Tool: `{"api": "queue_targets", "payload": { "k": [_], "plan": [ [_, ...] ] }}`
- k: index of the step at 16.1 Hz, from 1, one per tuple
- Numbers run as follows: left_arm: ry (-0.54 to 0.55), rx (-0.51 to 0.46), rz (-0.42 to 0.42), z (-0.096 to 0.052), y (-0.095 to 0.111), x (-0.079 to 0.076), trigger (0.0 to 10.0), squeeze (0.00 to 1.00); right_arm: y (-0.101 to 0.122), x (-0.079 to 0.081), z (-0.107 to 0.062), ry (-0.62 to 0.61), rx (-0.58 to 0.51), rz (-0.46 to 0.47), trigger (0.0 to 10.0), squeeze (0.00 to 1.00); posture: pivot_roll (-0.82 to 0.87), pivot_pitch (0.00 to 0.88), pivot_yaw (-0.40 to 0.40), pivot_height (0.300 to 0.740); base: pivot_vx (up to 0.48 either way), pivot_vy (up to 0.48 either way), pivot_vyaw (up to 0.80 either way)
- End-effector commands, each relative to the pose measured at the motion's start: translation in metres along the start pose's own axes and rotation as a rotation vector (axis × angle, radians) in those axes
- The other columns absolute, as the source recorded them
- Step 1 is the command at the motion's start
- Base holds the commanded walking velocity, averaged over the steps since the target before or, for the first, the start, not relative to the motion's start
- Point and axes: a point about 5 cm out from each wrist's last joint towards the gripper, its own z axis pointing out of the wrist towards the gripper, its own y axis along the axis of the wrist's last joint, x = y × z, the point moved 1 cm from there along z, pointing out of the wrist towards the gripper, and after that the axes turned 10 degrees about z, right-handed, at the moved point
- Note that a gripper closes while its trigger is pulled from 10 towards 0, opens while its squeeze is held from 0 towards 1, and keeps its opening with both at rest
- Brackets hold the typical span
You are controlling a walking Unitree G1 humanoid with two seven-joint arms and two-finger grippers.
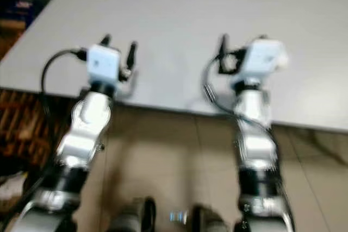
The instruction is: Picking trash to rubbish bin
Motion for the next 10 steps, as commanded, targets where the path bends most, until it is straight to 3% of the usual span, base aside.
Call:
{"api": "queue_targets", "payload": {
  "k": [1,4,10],
  "plan": [
    [-0.016,-0.004,-0.002,-0.001,0.001,-0.004,10.0,0.0,0.002,-0.009,-0.001,-0.024,-0.001,-0.009,10.0,0.0,0.0,0.219,0.031,0.74,0.401,0.0,0.0],
    [-0.025,-0.002,0.001,-0.002,0.001,-0.006,10.0,0.0,0.001,-0.008,-0.001,-0.021,0.001,-0.007,10.0,0.0,0.0,0.213,0.033,0.74,0.401,0.0,0.0],
    [-0.061,0.025,-0.019,-0.004,-0.003,-0.014,10.0,0.0,-0.001,-0.006,-0.002,-0.019,0.011,-0.01,10.0,0.0,0.0,0.216,0.033,0.74,0.0,0.0,0.0]
  ]
}}
